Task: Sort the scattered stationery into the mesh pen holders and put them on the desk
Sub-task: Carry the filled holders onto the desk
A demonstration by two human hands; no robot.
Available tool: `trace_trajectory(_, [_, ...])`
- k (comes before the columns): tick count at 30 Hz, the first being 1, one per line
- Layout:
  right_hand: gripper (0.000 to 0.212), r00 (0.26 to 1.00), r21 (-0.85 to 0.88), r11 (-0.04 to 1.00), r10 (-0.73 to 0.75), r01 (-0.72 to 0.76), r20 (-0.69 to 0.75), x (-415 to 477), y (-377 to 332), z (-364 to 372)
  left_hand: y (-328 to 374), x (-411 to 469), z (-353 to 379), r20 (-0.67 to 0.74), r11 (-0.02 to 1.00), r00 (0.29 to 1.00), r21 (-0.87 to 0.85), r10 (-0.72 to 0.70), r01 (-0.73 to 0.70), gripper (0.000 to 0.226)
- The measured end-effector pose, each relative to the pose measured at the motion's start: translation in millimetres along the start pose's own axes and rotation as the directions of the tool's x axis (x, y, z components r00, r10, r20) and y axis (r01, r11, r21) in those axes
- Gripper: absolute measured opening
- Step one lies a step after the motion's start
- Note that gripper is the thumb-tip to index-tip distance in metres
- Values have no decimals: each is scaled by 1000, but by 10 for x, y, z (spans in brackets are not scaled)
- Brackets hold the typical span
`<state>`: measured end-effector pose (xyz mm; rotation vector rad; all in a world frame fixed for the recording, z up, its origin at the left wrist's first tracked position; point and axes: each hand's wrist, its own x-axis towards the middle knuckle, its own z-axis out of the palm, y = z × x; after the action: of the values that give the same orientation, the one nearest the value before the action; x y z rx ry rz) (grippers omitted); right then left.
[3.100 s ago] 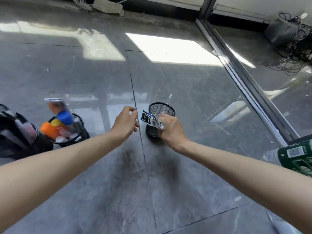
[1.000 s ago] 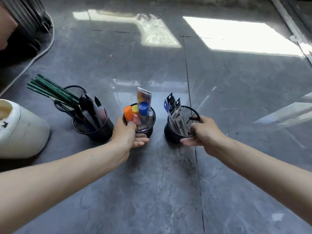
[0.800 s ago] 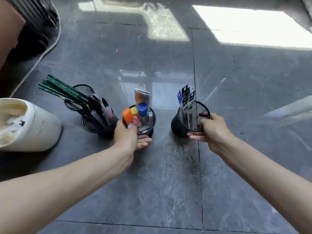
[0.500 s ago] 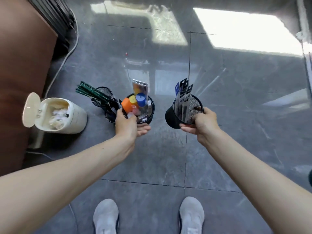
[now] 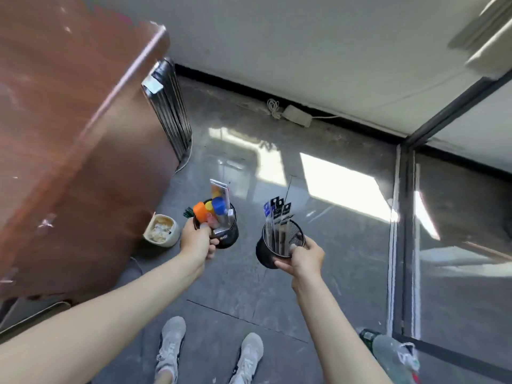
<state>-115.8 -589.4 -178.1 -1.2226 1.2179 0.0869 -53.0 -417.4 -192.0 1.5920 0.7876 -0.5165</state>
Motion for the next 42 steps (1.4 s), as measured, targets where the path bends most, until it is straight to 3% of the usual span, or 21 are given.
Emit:
trace_trajectory(4, [37,988,-82,991,-99,109,116,-703,-647,105,682,-663,-390,-37,997,997,-26,71,-72,12])
trace_trajectory(11, [46,937,-183,961,-142,208,318,-1592,-1315,814,1311,-1174,-1245,-180,969,978,-202,106,-142,12])
trace_trajectory(19, [42,825,-288,893,-144,347,547,-2356,-1219,2241,1357,-1112,-2538,-372,918,928,-356,31,-174,14])
trace_trajectory(24, [41,729,-334,833,-115,441,675,-2695,-888,3166,1260,-843,-3331,-512,889,855,-426,-82,-169,15])
trace_trajectory(31, [38,712,-415,786,-44,458,701,-2878,-629,4090,1141,-460,-3958,-609,826,755,-538,-243,-168,21])
trace_trajectory(42, [45,684,-478,684,-42,551,728,-2852,-459,4636,1164,-199,-4175,-615,791,725,-590,-309,-163,27])
